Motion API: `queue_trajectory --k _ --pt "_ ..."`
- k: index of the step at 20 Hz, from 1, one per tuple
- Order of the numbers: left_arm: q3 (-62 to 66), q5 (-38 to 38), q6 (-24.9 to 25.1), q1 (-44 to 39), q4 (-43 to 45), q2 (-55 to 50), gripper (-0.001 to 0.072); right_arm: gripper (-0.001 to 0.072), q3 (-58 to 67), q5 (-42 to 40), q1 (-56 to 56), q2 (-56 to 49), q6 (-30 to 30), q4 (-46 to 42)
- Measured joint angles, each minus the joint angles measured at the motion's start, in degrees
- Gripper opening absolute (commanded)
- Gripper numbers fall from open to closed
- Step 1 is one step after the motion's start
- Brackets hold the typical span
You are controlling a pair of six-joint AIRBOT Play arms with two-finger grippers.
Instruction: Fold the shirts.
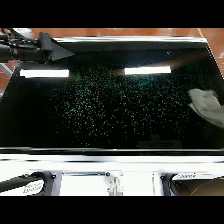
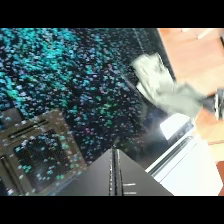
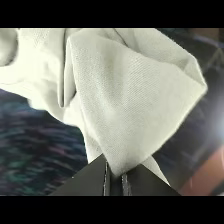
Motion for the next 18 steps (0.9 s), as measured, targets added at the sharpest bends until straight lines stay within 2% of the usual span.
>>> queue_trajectory --k 5,11,12,14,15,16,17,18 --pt "0.0 3.87 -0.15 -3.21 0.0 -0.11 0.0036 0.0048 -13.68 0.98 -10.88 1.29 0.74 -1.42" --pt "0.0 5.18 -0.17 -4.22 0.0 -0.15 0.0036 0.005 -22.75 -0.35 -14.12 5.07 -0.52 -8.02" --pt "0.0 5.25 -0.2 -4.42 0.02 -0.15 0.0036 0.0125 -23.26 -0.7 -14.32 5.75 -0.48 -10.14" --pt "0.0 5.35 -0.2 -4.92 -0.02 -0.15 0.0036 0.0563 -23.85 -0.72 -14.53 6.58 -0.31 -12.33" --pt "0.0 5.4 -0.2 -5.16 0.0 -0.15 0.0036 0.0571 -24.04 -0.09 -14.56 6.88 -1.03 -12.94" --pt "0.0 5.44 -0.2 -5.29 -0.02 -0.15 0.0036 0.0542 -24.13 1.14 -14.56 7.19 -1.62 -13.09" --pt "0.0 5.53 0.09 -5.38 0.17 -0.15 0.0036 0.0352 -24.24 2.69 -14.56 7.61 -2.32 -13.09" --pt "-0.02 5.62 0.74 -5.44 0.92 -0.15 0.0036 0.007 -24.3 4.02 -14.6 8.41 -2.8 -12.5"
